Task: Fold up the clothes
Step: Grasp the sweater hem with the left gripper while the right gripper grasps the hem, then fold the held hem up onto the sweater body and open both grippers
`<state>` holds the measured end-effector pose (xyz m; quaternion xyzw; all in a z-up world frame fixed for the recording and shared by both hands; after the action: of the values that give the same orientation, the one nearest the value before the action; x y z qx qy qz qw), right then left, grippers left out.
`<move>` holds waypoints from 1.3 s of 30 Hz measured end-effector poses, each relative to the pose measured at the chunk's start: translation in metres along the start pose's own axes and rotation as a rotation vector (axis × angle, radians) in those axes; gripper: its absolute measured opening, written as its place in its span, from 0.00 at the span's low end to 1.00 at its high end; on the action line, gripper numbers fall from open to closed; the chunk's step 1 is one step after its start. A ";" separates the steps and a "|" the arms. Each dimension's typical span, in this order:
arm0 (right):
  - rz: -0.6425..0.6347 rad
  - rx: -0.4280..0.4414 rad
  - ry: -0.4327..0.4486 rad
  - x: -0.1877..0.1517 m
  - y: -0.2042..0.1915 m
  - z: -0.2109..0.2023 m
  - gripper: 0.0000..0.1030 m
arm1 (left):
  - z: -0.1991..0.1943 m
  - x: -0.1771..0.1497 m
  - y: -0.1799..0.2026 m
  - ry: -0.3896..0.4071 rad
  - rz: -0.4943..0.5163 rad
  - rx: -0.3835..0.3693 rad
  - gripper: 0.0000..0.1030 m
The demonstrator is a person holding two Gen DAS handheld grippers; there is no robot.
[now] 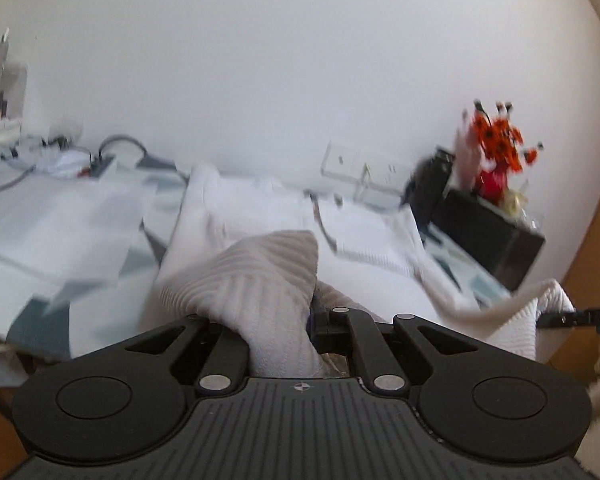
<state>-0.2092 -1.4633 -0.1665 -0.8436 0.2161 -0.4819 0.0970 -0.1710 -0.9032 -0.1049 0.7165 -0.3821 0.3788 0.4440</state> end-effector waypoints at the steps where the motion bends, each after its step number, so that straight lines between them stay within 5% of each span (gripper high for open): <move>1: 0.011 -0.010 0.015 0.009 0.003 0.004 0.05 | 0.006 0.007 -0.002 0.015 -0.006 0.007 0.07; 6: 0.066 -0.057 0.061 0.047 0.017 0.031 0.05 | 0.042 0.037 -0.022 0.056 -0.045 0.042 0.07; 13: 0.075 -0.183 0.031 0.087 0.047 0.100 0.05 | 0.110 0.072 -0.067 -0.002 -0.010 0.030 0.07; 21: 0.119 -0.330 -0.088 0.100 0.085 0.200 0.05 | 0.206 0.079 -0.127 -0.147 -0.022 -0.007 0.07; 27: 0.188 -0.406 -0.149 0.090 0.108 0.236 0.06 | 0.248 0.057 -0.152 -0.287 -0.054 -0.032 0.10; 30: 0.294 -0.380 -0.141 0.092 0.113 0.231 0.20 | 0.250 0.058 -0.159 -0.308 -0.149 -0.090 0.34; 32: 0.423 -0.346 -0.117 0.097 0.118 0.221 0.40 | 0.242 0.065 -0.155 -0.293 -0.162 -0.137 0.70; 33: 0.489 -0.326 -0.106 0.100 0.123 0.215 0.52 | 0.237 0.070 -0.153 -0.282 -0.154 -0.157 0.73; 36: 0.618 -0.294 -0.074 0.110 0.136 0.198 0.54 | 0.224 0.084 -0.145 -0.274 -0.078 -0.220 0.79; 39: 0.561 -0.346 -0.054 0.119 0.137 0.187 0.54 | 0.217 0.093 -0.144 -0.278 -0.020 -0.232 0.81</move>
<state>-0.0337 -1.6474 -0.2224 -0.7677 0.5160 -0.3699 0.0868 0.0400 -1.0783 -0.1420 0.7095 -0.4741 0.2250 0.4703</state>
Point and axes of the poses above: each gripper's, at about its wrist camera, not at the fingertips, and z roughly the way its jaws point, y to its right, x to its top, the point moved 7 cm from there along z, roughly the way its jaws point, and after that the axes turned 11 degrees about -x, right-handed, at the moved point
